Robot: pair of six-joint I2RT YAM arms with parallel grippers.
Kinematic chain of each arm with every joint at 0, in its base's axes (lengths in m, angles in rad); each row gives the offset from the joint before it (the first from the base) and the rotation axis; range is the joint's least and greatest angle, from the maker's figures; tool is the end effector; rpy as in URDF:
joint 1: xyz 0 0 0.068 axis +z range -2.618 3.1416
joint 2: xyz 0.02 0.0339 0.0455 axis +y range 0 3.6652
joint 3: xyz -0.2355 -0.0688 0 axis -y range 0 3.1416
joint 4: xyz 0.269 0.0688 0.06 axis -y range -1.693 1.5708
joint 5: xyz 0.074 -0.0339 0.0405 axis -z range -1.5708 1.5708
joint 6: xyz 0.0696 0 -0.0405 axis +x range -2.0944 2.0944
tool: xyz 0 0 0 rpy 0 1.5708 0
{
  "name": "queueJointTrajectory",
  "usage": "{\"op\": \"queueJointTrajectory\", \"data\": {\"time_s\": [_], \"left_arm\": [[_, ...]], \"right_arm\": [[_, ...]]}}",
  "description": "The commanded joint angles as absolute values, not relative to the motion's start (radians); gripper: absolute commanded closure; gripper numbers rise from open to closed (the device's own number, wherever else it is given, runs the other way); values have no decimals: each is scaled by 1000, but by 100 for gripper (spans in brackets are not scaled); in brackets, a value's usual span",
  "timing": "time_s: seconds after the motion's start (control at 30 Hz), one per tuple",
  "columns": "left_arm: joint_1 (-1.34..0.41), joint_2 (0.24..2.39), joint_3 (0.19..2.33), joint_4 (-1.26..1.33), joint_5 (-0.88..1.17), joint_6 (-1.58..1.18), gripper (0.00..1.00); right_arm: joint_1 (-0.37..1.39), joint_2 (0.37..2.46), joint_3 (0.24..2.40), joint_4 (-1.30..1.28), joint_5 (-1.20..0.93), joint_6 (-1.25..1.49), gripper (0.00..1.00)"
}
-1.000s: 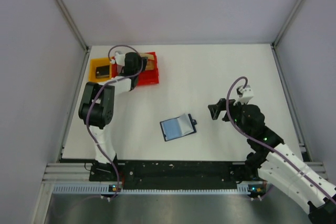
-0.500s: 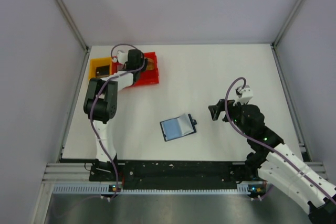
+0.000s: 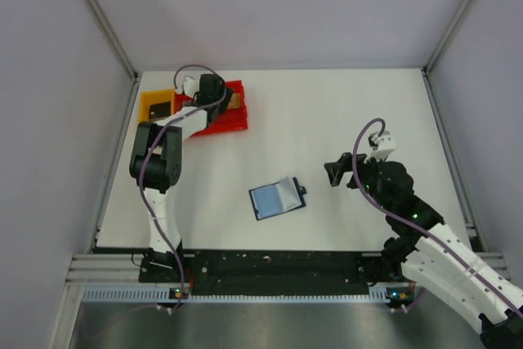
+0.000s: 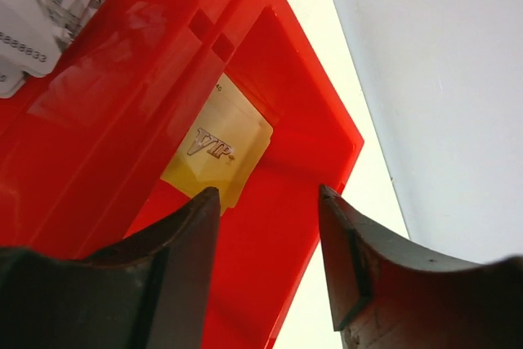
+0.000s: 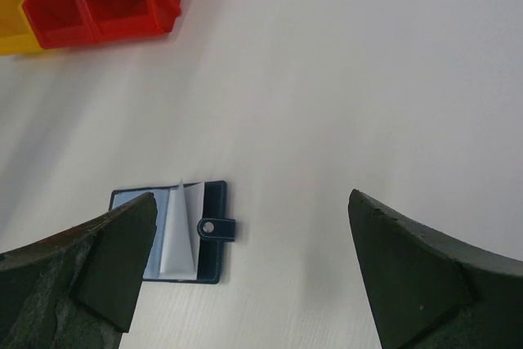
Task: Take the credit cards out of the card holder
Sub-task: Place the credit card in the storage box, then reset both arms
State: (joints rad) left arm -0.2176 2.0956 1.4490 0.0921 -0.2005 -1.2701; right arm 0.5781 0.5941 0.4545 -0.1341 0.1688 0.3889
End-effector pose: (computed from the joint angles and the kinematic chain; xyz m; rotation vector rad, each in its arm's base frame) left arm 0.5007 -0.0965 0.1283 -1.2024 1.8265 -0.6618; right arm 0.2048 0.1197 0.2288 -0.0572 1.8715 0.5184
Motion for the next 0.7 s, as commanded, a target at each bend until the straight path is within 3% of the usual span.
{"op": "queueJointTrajectory", "data": {"time_s": [0.0,0.3,0.47,0.5,0.67], "left_arm": [[-212,1959,1413,46,-218,-1221,43],[-224,1593,1185,29,-97,-1076,20],[-225,1288,1031,-64,-103,-812,10],[-224,1223,1016,-113,-113,-743,3],[-225,881,899,-308,-233,-508,2]], "right_arm": [[568,571,531,-152,149,413,2],[568,534,650,-373,231,403,1],[568,519,738,-512,304,422,1],[569,514,753,-540,320,425,1],[568,473,811,-653,415,407,1]]}}
